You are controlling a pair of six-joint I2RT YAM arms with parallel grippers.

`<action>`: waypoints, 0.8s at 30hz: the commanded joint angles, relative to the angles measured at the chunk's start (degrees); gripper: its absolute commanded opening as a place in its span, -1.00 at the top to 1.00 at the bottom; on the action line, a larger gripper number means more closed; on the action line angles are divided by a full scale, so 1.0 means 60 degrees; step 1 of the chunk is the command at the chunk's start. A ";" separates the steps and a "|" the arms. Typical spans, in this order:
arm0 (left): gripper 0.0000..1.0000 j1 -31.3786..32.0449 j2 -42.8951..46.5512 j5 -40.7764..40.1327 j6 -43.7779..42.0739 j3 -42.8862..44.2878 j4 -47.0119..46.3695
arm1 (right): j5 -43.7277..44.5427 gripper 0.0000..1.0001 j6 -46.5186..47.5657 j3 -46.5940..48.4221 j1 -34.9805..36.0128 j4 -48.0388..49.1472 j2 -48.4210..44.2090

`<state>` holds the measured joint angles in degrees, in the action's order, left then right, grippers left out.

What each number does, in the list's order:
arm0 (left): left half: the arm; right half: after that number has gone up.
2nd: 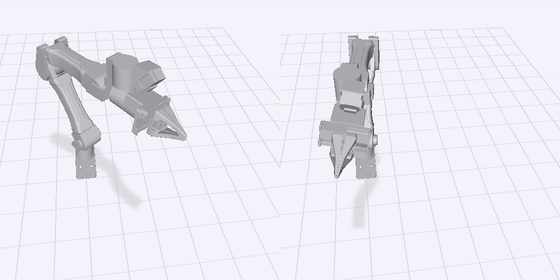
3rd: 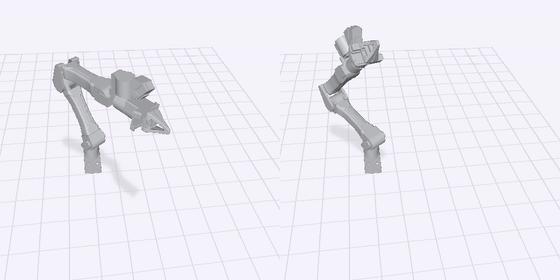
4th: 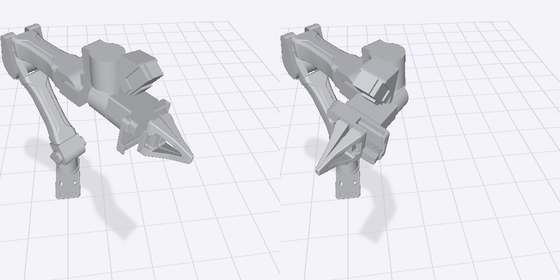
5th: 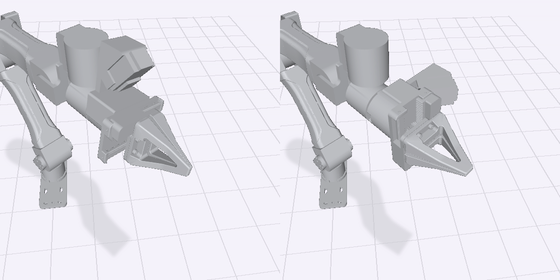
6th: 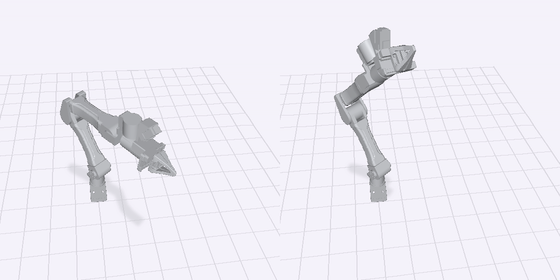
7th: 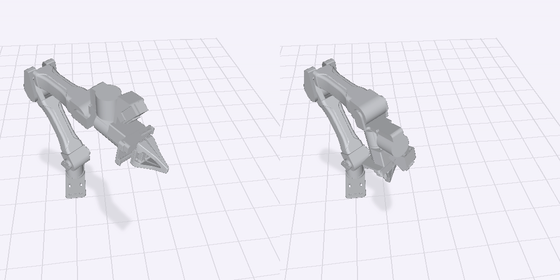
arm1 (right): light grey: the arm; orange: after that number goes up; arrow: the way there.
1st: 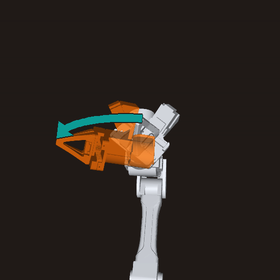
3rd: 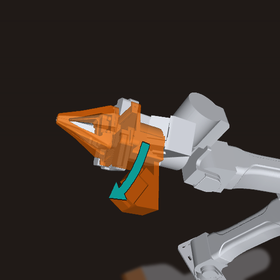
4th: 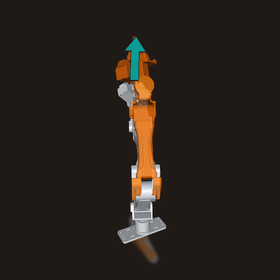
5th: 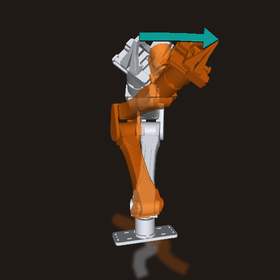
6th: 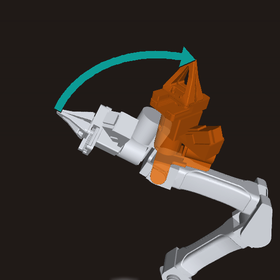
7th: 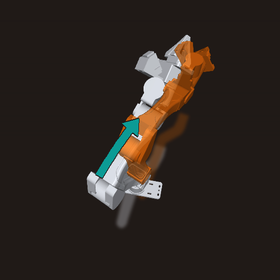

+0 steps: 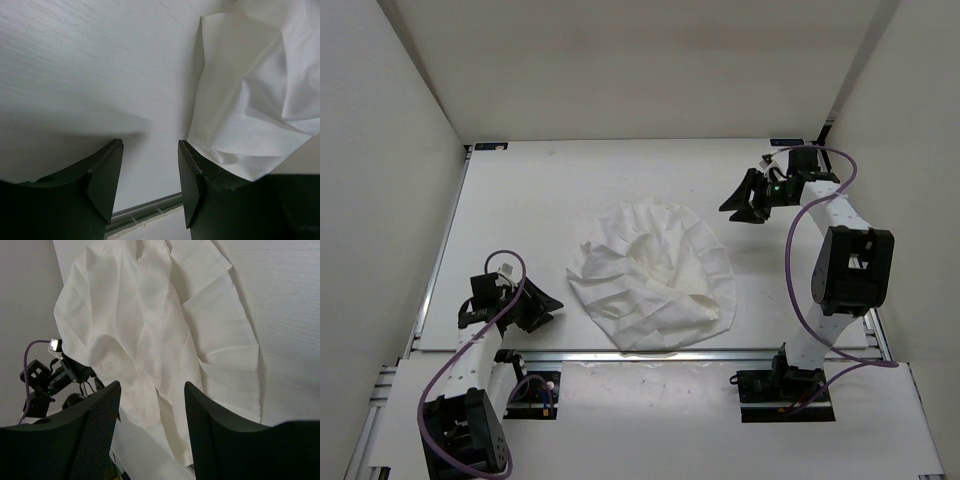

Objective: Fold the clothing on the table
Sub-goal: Flatten the skirt out

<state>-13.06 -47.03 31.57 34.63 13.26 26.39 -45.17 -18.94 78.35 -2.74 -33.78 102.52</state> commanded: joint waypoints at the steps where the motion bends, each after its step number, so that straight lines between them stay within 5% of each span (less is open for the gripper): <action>1: -0.20 0.0068 0.0044 -0.0516 -0.0381 0.0427 0.0552 | -0.0235 -0.18 0.0198 0.0492 0.0091 -0.0200 -0.0094; 10: -0.20 0.0287 0.0074 -0.0443 -0.0557 0.1130 0.0859 | 0.0275 -0.19 0.0870 0.1062 0.0441 -0.1119 0.0373; 19: -0.22 0.1237 -0.1095 0.1402 -0.0352 0.3076 -0.0294 | 0.3336 -0.18 0.2745 0.2820 0.2402 -0.3934 0.1531; 24: -0.28 0.4427 -0.2763 0.0190 -0.0835 0.4922 0.0127 | 0.3090 -0.18 0.2673 0.2499 0.3239 -0.3877 0.1750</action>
<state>3.07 -58.74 34.33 32.16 36.51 27.83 -28.69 -5.02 92.90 14.74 -53.54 112.18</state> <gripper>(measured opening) 0.634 0.592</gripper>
